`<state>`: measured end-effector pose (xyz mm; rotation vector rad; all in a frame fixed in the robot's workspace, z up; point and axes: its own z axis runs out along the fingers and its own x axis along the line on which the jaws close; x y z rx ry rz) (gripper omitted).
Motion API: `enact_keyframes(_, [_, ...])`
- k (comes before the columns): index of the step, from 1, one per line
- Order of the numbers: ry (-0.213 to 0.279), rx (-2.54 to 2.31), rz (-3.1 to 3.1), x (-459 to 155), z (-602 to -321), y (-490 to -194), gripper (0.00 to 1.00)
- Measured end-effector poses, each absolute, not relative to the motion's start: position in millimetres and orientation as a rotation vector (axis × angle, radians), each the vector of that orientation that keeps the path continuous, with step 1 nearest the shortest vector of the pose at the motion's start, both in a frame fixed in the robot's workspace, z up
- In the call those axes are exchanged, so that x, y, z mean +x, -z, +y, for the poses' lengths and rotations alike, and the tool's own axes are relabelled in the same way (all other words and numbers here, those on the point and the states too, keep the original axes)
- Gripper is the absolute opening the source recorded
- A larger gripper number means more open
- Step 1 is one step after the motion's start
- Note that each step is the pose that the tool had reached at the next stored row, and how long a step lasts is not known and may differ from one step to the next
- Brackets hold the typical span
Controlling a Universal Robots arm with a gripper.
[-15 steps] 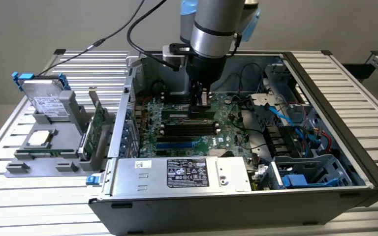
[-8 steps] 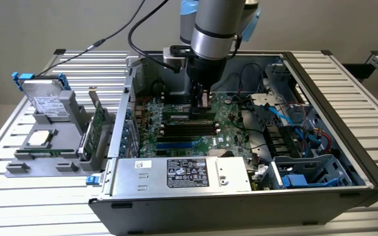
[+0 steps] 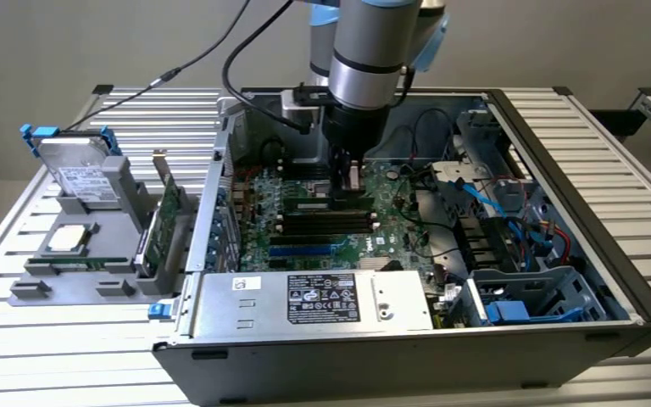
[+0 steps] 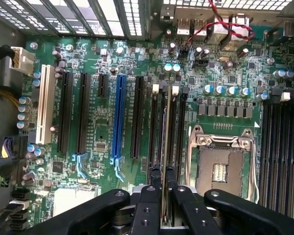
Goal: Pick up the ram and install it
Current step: 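Insert the ram into the slot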
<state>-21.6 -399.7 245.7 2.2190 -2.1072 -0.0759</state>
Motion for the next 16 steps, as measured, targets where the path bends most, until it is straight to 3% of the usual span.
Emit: enact_keyframes(16, [0.059, 2.228, -2.110, -23.5, -402.2, -235.1, 0.14])
